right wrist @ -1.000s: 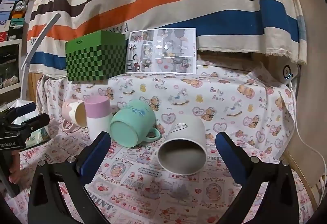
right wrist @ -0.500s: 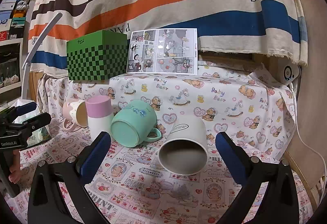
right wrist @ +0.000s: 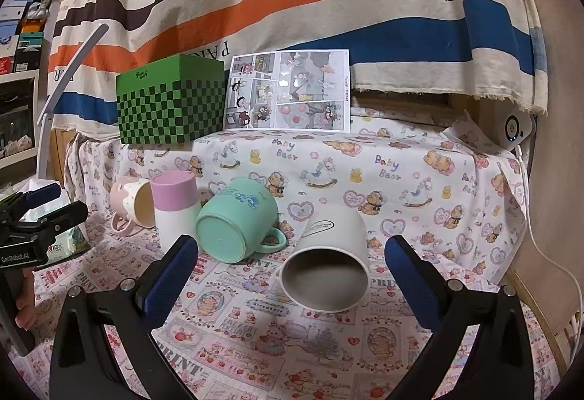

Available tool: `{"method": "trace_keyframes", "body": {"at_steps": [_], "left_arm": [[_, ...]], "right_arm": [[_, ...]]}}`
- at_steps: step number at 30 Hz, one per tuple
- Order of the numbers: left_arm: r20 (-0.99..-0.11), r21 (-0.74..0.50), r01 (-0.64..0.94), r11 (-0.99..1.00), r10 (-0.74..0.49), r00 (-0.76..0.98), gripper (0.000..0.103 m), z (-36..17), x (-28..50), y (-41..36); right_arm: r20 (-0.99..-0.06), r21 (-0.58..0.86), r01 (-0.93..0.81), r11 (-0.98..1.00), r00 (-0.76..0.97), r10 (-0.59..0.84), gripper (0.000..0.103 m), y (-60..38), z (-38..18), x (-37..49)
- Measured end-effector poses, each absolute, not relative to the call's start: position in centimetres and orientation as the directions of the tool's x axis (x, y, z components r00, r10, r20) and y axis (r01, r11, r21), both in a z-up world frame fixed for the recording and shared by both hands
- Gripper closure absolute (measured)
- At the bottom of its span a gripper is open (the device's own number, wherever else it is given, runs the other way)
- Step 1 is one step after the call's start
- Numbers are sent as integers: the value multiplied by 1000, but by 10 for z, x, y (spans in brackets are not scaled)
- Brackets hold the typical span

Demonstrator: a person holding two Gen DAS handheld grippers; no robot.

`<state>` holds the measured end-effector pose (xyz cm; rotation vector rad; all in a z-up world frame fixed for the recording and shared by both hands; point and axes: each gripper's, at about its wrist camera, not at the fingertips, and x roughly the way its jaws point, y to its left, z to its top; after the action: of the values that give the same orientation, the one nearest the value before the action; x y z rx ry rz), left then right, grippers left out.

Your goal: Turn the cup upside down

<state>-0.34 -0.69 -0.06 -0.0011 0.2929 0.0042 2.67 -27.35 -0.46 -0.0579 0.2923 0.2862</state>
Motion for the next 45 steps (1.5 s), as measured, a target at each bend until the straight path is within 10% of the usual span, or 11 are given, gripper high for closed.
{"method": "trace_keyframes", "body": {"at_steps": [45], "left_arm": [[-292,-7,-49,999,45,955,0,-2,0,-1]], "right_arm": [[-297,-28,-315,949,909,293,0,-269,-5,26]]}}
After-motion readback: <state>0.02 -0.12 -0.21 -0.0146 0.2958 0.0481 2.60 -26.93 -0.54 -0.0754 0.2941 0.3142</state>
